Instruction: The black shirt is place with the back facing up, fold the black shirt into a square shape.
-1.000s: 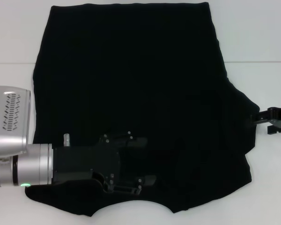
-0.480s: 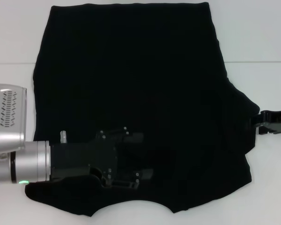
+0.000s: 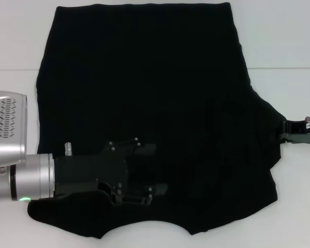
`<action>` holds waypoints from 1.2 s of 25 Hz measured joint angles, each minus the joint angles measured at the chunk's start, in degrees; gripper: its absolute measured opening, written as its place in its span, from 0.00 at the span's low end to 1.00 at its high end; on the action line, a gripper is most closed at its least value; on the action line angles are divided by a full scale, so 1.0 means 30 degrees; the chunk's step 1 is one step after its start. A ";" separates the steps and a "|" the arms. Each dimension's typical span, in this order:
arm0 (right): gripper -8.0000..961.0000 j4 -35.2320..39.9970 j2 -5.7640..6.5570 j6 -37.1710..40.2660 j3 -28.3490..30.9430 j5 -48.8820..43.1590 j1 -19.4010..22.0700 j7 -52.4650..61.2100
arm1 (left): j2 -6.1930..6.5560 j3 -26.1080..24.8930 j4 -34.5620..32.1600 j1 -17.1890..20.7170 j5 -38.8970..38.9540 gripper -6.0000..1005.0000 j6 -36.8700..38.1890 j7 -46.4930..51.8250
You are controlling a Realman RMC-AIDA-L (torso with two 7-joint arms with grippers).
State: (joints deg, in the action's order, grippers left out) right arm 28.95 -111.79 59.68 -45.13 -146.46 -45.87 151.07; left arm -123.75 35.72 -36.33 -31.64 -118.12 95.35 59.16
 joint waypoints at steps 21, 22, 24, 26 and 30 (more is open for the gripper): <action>0.02 0.1729 0.0780 0.1600 -0.0090 0.0023 0.1133 -0.0783 | 0.0090 -0.0809 0.0012 0.0048 0.0004 0.87 0.0087 0.0214; 0.02 0.1801 0.0862 0.1684 -0.0084 0.0027 0.1193 -0.0784 | 0.0090 -0.0809 0.0014 0.0066 0.0017 0.87 0.0086 0.0216; 0.02 0.1916 0.0963 0.1771 -0.0070 0.0029 0.1274 -0.0787 | 0.0085 -0.0810 0.0027 0.0102 0.0037 0.87 0.0058 0.0219; 0.02 0.2064 0.1061 0.1837 -0.0051 0.0005 0.1352 -0.0789 | 0.0063 -0.0809 0.0041 0.0135 0.0045 0.87 0.0051 0.0221; 0.02 0.2193 0.1143 0.1865 -0.0045 -0.0007 0.1393 -0.0789 | 0.0034 -0.0805 0.0048 0.0188 0.0055 0.87 0.0069 0.0247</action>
State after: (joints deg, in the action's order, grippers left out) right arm 35.53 -108.36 65.27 -45.26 -146.48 -41.69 148.71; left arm -123.65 33.31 -36.19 -31.08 -117.95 95.56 59.90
